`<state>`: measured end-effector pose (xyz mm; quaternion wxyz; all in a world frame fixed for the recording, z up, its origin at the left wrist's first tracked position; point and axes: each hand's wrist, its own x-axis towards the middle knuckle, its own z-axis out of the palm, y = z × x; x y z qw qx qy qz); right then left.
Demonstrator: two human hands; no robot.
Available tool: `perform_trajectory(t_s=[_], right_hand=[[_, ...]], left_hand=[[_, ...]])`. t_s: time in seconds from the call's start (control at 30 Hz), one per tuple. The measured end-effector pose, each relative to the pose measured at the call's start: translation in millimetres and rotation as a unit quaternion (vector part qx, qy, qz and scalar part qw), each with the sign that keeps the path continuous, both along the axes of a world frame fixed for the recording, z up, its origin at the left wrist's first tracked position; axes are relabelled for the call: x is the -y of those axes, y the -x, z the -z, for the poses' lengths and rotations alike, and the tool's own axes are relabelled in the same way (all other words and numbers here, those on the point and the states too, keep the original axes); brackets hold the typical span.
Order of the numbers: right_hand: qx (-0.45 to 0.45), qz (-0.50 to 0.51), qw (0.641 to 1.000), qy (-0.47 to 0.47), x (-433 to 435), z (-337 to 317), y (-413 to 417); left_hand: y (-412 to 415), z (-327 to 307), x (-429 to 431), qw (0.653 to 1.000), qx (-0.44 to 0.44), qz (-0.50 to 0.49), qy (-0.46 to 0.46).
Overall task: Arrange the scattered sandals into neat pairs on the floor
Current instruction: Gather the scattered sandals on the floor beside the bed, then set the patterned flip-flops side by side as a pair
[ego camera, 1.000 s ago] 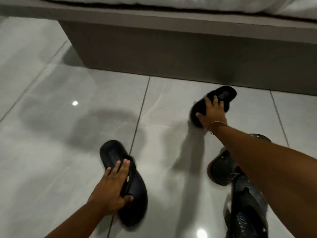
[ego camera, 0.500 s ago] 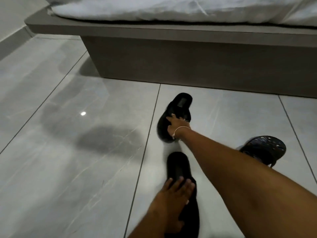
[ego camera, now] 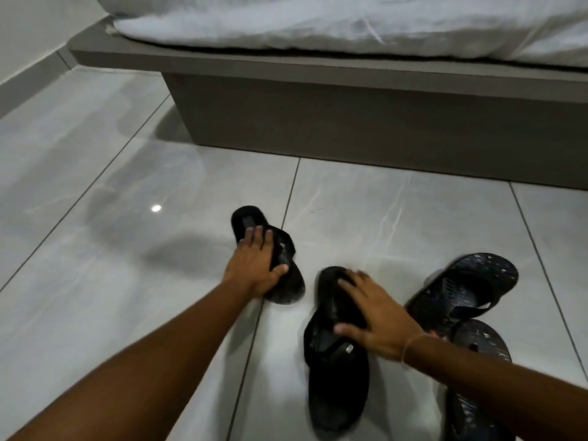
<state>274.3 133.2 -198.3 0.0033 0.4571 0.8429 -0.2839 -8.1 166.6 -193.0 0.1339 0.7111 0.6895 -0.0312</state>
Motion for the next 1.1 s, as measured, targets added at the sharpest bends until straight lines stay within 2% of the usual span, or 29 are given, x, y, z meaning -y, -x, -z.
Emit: perform_trajectory(t_s=[0.03,0.1,0.43,0.6,0.67,0.73,0.83,0.9,1.0,1.03,1.1], right_hand=[[0.046,-0.033,0.998,0.017,16.8,15.3,-8.3],[0.087,-0.053,0.995,0.011,40.9,41.8,-8.7],[0.107,-0.038,0.993,-0.018,18.0,45.5,32.5],[0.142,-0.044,0.988,-0.030,24.1,41.3,40.1],[0.139,-0.063,0.987,-0.060,22.9,37.5,34.3],[0.114,-0.093,0.982,-0.116,11.8,28.8,11.4],[0.111,-0.086,0.975,-0.171,-27.7,8.8,-49.2],[0.158,0.005,0.976,-0.149,-61.9,-1.0,-103.3],[0.206,0.185,0.961,-0.005,-91.3,5.2,-181.2],[0.204,0.215,0.954,0.044,-93.3,11.7,-200.7],[0.184,0.240,0.950,0.081,-96.5,25.7,-228.1]], left_hand=[[9.1,9.3,-0.7,0.998,-0.008,-0.010,0.055],[26.0,26.8,7.2,0.994,-0.046,0.029,0.097],[61.7,25.9,112.1,0.965,-0.048,0.224,0.131],[52.8,16.6,117.6,0.959,-0.052,0.233,0.152],[47.4,10.4,118.2,0.963,-0.045,0.239,0.113],[32.2,2.6,115.6,0.963,-0.068,0.258,0.030],[-27.1,-11.8,111.9,0.959,-0.015,0.279,-0.039],[-94.3,-13.3,124.6,0.938,0.039,0.336,-0.074],[-210.1,-8.3,146.3,0.899,0.081,0.425,-0.070],[-245.9,-3.1,150.7,0.887,0.094,0.451,-0.045],[-299.4,8.5,151.0,0.880,0.104,0.462,0.037]])
